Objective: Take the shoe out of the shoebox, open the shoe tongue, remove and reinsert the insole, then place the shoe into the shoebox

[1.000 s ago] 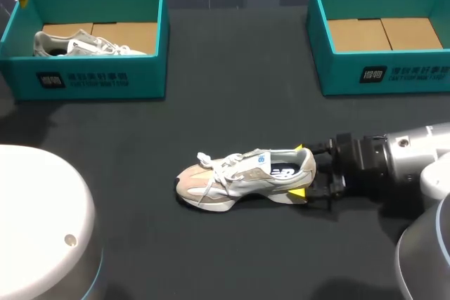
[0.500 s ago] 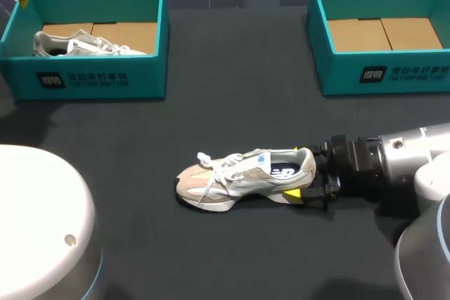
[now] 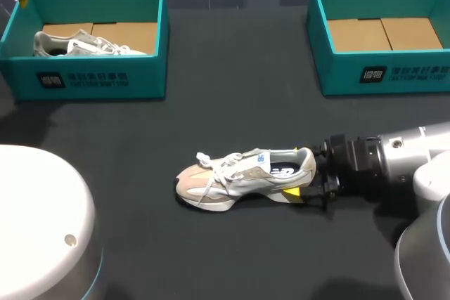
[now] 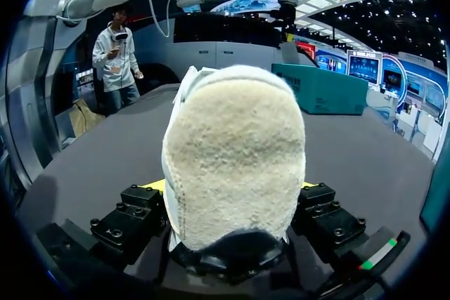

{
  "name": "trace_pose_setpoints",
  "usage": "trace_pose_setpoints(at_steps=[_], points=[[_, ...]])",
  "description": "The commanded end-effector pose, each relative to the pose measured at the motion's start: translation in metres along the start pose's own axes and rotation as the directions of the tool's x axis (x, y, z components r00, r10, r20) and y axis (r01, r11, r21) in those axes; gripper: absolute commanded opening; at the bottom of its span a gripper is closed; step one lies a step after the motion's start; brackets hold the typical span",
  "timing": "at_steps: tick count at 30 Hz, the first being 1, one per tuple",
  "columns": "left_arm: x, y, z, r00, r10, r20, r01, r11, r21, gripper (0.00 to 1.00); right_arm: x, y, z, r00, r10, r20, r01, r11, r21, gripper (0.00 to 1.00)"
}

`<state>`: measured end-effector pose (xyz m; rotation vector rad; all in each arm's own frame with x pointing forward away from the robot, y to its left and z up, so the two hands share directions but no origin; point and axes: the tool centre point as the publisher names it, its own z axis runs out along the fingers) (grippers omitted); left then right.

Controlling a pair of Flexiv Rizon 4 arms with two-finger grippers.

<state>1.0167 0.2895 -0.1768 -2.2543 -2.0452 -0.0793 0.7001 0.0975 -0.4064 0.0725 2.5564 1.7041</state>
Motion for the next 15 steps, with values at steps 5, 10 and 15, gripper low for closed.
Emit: trace_pose_setpoints(at_steps=[5, 10, 15], points=[[0.0005, 0.0008, -0.0004, 1.000, 0.001, -0.001, -0.001, 1.000, 0.002, 1.00, 0.0026, 0.0012, -0.0015, 1.000, 0.005, 0.010, -0.005, 1.000, 0.007, 0.00], [0.0005, 0.0008, -0.0004, 1.000, 0.001, -0.001, -0.001, 1.000, 0.002, 1.00, 0.0026, 0.0012, -0.0015, 1.000, 0.005, 0.010, -0.005, 1.000, 0.007, 0.00], [0.0005, 0.0008, -0.0004, 1.000, 0.001, -0.001, -0.001, 1.000, 0.002, 1.00, 0.0026, 0.0012, -0.0015, 1.000, 0.005, 0.010, -0.005, 1.000, 0.007, 0.00]])
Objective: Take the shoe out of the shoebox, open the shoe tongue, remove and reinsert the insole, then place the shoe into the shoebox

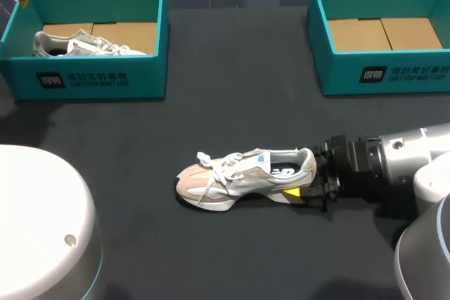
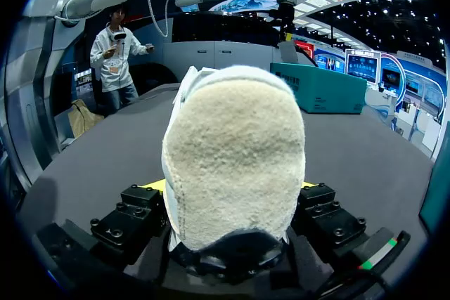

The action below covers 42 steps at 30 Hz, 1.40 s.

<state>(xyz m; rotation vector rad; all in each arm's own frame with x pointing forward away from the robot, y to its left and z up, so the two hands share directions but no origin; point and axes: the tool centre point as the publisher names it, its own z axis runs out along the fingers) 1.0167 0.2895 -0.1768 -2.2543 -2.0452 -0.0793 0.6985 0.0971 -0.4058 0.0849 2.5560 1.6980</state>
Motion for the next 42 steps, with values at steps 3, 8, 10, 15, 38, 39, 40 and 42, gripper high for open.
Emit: trace_pose_setpoints(at_steps=[3, 8, 10, 15, 38, 39, 40, 42], points=[[0.001, 0.001, 0.000, 1.000, 0.001, -0.001, -0.001, 1.000, 0.002, 1.00, 0.001, 0.001, -0.001, 1.000, 0.000, 0.003, 0.000, 1.000, 0.003, 0.00], [0.001, 0.001, 0.000, 1.000, 0.001, -0.001, -0.001, 1.000, 0.002, 1.00, 0.001, 0.001, -0.001, 1.000, 0.000, 0.003, 0.000, 1.000, 0.003, 0.00], [0.001, 0.001, 0.000, 1.000, 0.001, -0.001, -0.001, 1.000, 0.002, 1.00, 0.001, 0.001, -0.001, 1.000, 0.000, 0.003, 0.000, 1.000, 0.003, 0.00], [0.001, 0.001, 0.000, 1.000, 0.001, -0.001, -0.001, 1.000, 0.002, 1.00, 0.001, 0.001, -0.001, 1.000, 0.000, 0.003, 0.000, 1.000, 0.003, 0.00], [-0.028, -0.039, -0.009, 0.790, -0.557, 0.255, 0.536, 0.830, 0.153, 1.00, 0.001, 0.001, -0.001, 1.000, 0.000, 0.003, 0.000, 1.000, 0.003, 0.00], [-0.031, -0.042, -0.009, 0.764, -0.596, 0.246, 0.576, 0.803, 0.154, 1.00, 0.001, 0.001, -0.001, 1.000, 0.000, 0.003, 0.000, 1.000, 0.003, 0.00], [-0.035, -0.046, -0.008, 0.735, -0.632, 0.247, 0.612, 0.774, 0.161, 1.00, 0.001, 0.001, -0.001, 1.000, 0.000, 0.003, 0.000, 1.000, 0.003, 0.00], [-0.044, -0.054, -0.007, 0.664, -0.716, 0.217, 0.695, 0.697, 0.177, 1.00, 0.001, 0.001, -0.001, 1.000, 0.000, 0.003, 0.000, 1.000, 0.003, 0.00]])
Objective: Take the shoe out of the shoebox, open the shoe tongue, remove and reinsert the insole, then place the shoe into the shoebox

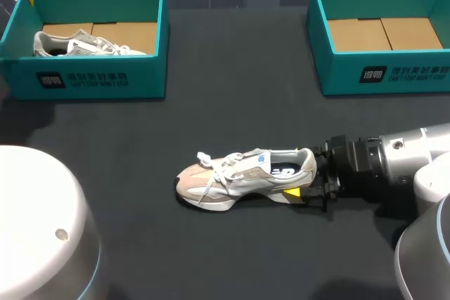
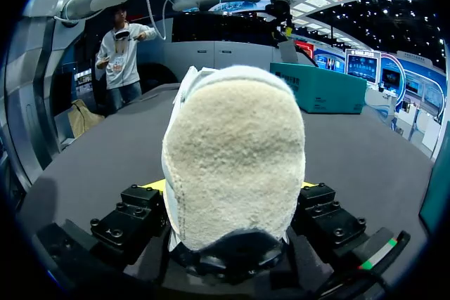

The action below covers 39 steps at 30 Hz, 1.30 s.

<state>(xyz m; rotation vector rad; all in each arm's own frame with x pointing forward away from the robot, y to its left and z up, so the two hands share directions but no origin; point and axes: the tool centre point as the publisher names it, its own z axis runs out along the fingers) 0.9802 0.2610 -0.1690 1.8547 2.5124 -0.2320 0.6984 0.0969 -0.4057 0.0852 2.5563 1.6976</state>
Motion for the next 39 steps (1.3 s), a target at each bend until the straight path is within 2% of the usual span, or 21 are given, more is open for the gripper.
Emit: trace_pose_setpoints(at_steps=[1, 3, 9, 14, 18, 23, 28, 39], points=[[-0.006, -0.027, 0.009, 0.905, -0.415, 0.091, 0.419, 0.908, -0.022, 1.00, 0.001, 0.001, -0.001, 1.000, 0.000, 0.003, 0.000, 1.000, 0.003, 0.00], [-0.013, -0.036, 0.013, 0.860, -0.503, 0.090, 0.507, 0.861, -0.032, 1.00, 0.001, 0.001, -0.001, 1.000, 0.000, 0.003, 0.000, 1.000, 0.003, 0.00], [-0.033, -0.064, 0.028, 0.778, -0.622, 0.093, 0.627, 0.778, -0.043, 1.00, 0.001, 0.001, -0.001, 1.000, 0.000, 0.003, 0.000, 1.000, 0.003, 0.00], [-0.060, -0.088, 0.042, 0.635, -0.771, 0.048, 0.773, 0.634, -0.033, 1.00, 0.001, 0.001, -0.001, 1.000, 0.000, 0.003, 0.000, 1.000, 0.003, 0.00], [-0.077, -0.107, 0.053, 0.561, -0.828, 0.016, 0.827, 0.559, -0.062, 1.00, 0.001, 0.001, -0.001, 1.000, 0.000, 0.003, 0.000, 1.000, 0.003, 0.00], [-0.096, -0.131, 0.069, 0.487, -0.873, 0.004, 0.871, 0.486, -0.074, 1.00, 0.001, 0.001, -0.001, 1.000, 0.000, 0.003, 0.000, 1.000, 0.003, 0.00], [-0.111, -0.157, 0.081, 0.445, -0.895, -0.014, 0.893, 0.445, -0.069, 1.00, 0.001, 0.001, -0.001, 1.000, 0.000, 0.003, 0.000, 1.000, 0.003, 0.00], [-0.145, -0.200, 0.102, 0.334, -0.942, -0.027, 0.941, 0.335, -0.058, 1.00, 0.001, 0.001, -0.001, 1.000, 0.000, 0.003, 0.000, 1.000, 0.003, 0.00]])
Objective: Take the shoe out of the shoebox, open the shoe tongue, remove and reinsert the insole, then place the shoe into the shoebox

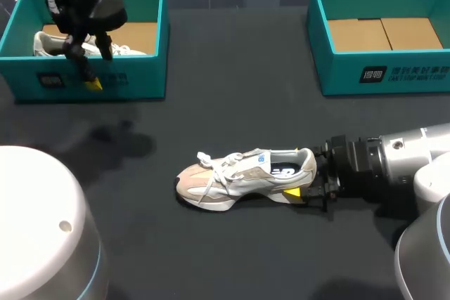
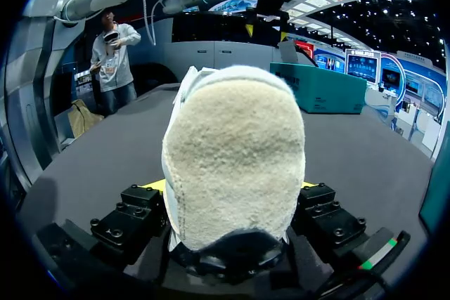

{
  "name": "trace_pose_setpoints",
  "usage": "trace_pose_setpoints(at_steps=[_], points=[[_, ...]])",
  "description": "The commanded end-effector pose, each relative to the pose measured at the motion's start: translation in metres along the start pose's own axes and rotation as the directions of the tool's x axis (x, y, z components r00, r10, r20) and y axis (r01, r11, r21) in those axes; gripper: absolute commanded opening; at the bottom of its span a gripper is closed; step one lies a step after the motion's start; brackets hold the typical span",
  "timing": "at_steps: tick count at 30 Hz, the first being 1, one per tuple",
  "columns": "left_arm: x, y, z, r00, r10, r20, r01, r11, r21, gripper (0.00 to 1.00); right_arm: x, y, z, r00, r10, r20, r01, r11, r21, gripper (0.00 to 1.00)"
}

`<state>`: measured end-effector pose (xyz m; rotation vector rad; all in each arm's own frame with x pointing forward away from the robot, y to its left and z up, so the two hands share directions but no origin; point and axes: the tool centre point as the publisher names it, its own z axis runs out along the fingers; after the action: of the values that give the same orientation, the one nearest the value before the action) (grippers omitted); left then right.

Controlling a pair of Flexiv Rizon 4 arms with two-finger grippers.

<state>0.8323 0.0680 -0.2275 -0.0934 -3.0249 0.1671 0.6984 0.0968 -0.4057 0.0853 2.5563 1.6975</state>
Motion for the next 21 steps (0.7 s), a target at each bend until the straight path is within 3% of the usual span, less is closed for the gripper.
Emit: trace_pose_setpoints(at_steps=[1, 10, 21], points=[[0.009, -0.019, 0.009, 0.999, -0.033, -0.002, 0.033, 0.999, -0.039, 1.00, 0.001, 0.001, 0.000, 1.000, 0.000, 0.003, 0.000, 1.000, 0.003, 0.00], [0.040, -0.048, 0.017, 0.996, -0.078, 0.037, 0.077, 0.997, 0.025, 1.00, 0.001, 0.001, 0.000, 1.000, 0.000, 0.003, 0.000, 1.000, 0.003, 0.00], [0.040, -0.048, 0.017, 0.996, -0.078, 0.037, 0.077, 0.997, 0.025, 1.00, 0.001, 0.001, 0.000, 1.000, 0.000, 0.003, 0.000, 1.000, 0.003, 0.00]])
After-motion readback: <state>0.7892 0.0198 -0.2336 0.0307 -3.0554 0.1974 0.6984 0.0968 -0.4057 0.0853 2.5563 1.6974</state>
